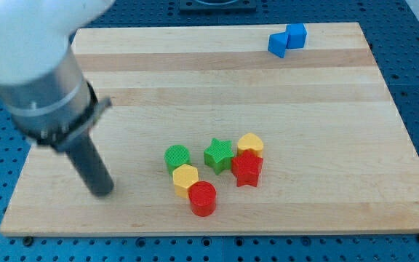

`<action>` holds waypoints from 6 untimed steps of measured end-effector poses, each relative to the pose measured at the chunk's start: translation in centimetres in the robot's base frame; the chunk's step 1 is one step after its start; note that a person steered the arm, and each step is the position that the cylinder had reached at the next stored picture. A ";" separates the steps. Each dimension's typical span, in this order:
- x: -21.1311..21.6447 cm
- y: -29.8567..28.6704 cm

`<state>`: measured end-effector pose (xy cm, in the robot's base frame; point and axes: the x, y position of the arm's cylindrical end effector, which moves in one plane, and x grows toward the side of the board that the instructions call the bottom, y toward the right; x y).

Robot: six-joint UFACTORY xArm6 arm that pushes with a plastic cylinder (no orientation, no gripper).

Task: Push the red circle towards the bottom right side of the red star

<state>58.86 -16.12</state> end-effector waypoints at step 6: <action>0.3 14.4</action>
